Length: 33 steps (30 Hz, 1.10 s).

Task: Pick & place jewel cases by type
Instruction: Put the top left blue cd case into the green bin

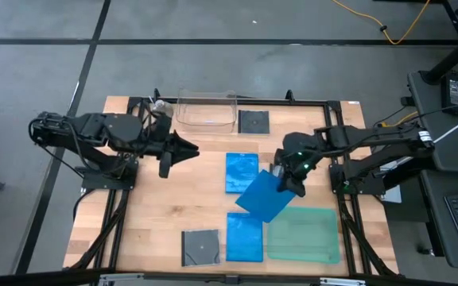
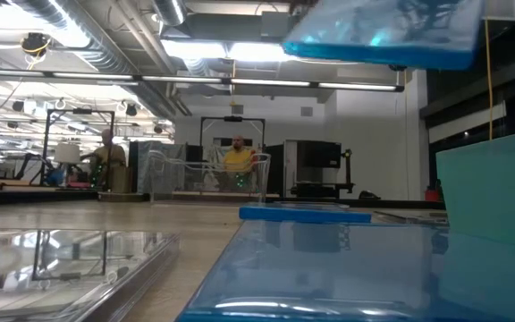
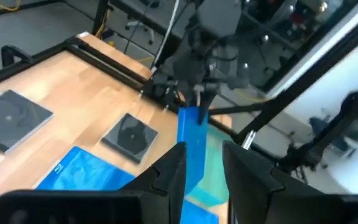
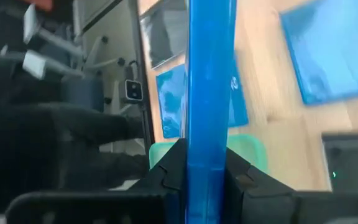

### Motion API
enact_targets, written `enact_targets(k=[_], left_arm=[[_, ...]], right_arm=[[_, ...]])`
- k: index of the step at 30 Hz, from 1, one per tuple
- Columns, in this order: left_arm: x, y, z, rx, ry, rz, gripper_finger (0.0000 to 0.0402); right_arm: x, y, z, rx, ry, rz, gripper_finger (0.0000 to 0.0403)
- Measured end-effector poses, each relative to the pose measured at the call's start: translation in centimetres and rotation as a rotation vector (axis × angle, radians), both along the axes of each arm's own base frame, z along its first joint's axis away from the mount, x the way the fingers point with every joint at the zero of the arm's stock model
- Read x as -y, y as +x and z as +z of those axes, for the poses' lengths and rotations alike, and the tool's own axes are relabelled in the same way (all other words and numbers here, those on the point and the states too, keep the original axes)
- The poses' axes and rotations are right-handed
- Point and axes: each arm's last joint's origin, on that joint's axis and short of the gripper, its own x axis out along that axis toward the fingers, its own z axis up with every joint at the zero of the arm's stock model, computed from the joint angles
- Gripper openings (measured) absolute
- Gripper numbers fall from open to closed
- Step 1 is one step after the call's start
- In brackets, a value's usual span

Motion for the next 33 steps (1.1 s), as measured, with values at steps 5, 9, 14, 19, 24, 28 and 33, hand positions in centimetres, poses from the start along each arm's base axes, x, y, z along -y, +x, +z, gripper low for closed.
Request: enact_targets(k=[5, 9, 14, 19, 24, 28, 33], left_arm=[[0.2, 0.3, -0.3, -0.027, 0.063, -0.072, 0.0097], [0.2, 0.2, -0.5, -0.051, 0.106, -0.09, 0.0097], [0.1, -0.2, -1.2, -0.128, 0.155, -0.106, 0.0097], [0.0, -0.5, -1.9, -0.21, 0.179, -0.115, 0.0097], [0.0, -0.9, -2.3, -0.256, 0.181, -0.132, 0.0097], [0.1, -0.9, -2.4, -0.267, 0.191, -0.167, 0.0097], [0.1, -1.0, -2.4, -0.274, 0.206, -0.18, 0.0097]], right_arm=[[-1.6, -2.5, 0.9, -0.097, 0.037, -0.138, 0.0054], [-2.9, -4.7, 2.0, -0.116, 0.068, -0.286, 0.0053], [-4.8, -7.4, 2.9, -0.101, 0.106, -0.481, 0.0053], [-6.9, -9.1, 2.6, -0.131, 0.114, -0.621, 0.0053], [-9.0, -10.3, 1.6, -0.199, 0.116, -0.702, 0.0053], [-10.8, -11.0, 0.6, -0.259, 0.102, -0.745, 0.0053], [-13.0, -11.1, -0.6, -0.307, 0.083, -0.757, 0.0053]])
